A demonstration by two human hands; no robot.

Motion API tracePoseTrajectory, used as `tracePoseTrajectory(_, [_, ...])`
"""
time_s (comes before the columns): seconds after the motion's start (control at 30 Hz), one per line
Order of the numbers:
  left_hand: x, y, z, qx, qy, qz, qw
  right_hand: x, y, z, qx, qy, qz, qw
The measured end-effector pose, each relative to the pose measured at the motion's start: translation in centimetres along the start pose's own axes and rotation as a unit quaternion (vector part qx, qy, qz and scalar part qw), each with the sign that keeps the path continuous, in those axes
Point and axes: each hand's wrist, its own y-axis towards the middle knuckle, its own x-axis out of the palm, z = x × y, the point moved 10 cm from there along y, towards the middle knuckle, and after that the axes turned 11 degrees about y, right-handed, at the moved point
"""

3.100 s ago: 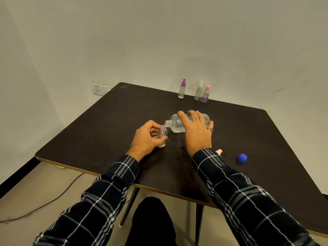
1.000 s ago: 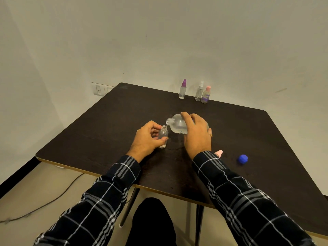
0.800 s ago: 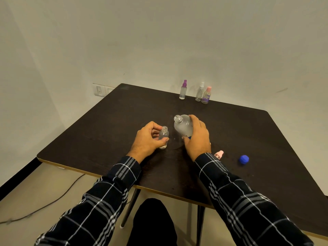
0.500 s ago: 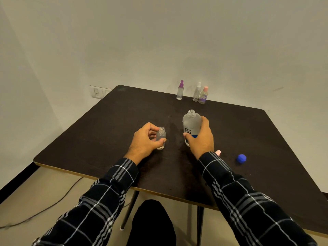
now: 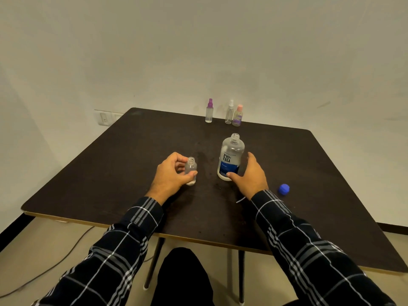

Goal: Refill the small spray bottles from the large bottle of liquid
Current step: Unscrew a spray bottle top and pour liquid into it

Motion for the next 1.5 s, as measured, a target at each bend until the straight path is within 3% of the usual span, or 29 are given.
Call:
tracePoseTrajectory(0.27, [0.0, -0.2, 0.2, -0.002, -0.001, 0.001, 1.000, -8.3, 0.0, 2.3, -0.033, -0.123, 0.115, 0.985])
tracePoseTrajectory(0.47, [-0.1, -0.3, 0.3, -0.001, 0.003, 0.005, 1.000, -4.3, -0.2, 4.4, -0.108, -0.322, -0.114, 0.934])
tracePoseTrajectory(0.7, [0.1, -0.2, 0.2, -0.006, 0.000, 0.000, 1.000, -3.4, -0.2, 4.2, -0.132, -0.353, -0.111, 0.919])
tracePoseTrajectory(0.97, [0.2, -0.1, -0.1, -0.007, -0.011, 0.004, 1.000, -2.6, -0.4, 3.7, -0.143, -0.327, -0.116, 0.927])
tracePoseTrajectory(1.03, [0.2, -0.1, -0.2, -0.006, -0.013, 0.002, 1.000, -3.5, -0.6, 3.0, -0.130, -0.257, -0.058, 0.956])
tracePoseTrajectory(1.1, [0.2, -0.1, -0.3, -0.005, -0.010, 0.004, 1.000, -5.5, -1.5, 1.4, -0.168, -0.157, 0.051, 0.972])
tracePoseTrajectory(1.2, [0.2, 0.0, -0.4, -0.002, -0.005, 0.007, 1.000, -6.9, -4.2, -2.2, -0.304, -0.073, 0.156, 0.937])
tracePoseTrajectory(1.3, [0.2, 0.0, -0.4, -0.003, -0.009, 0.007, 1.000, -4.7, -5.6, -5.2, -0.391, -0.073, 0.132, 0.908])
tracePoseTrajectory(1.5, [0.2, -0.2, -0.3, -0.008, 0.000, 0.000, 1.000, -0.7, -6.5, -11.1, -0.430, -0.002, 0.078, 0.899])
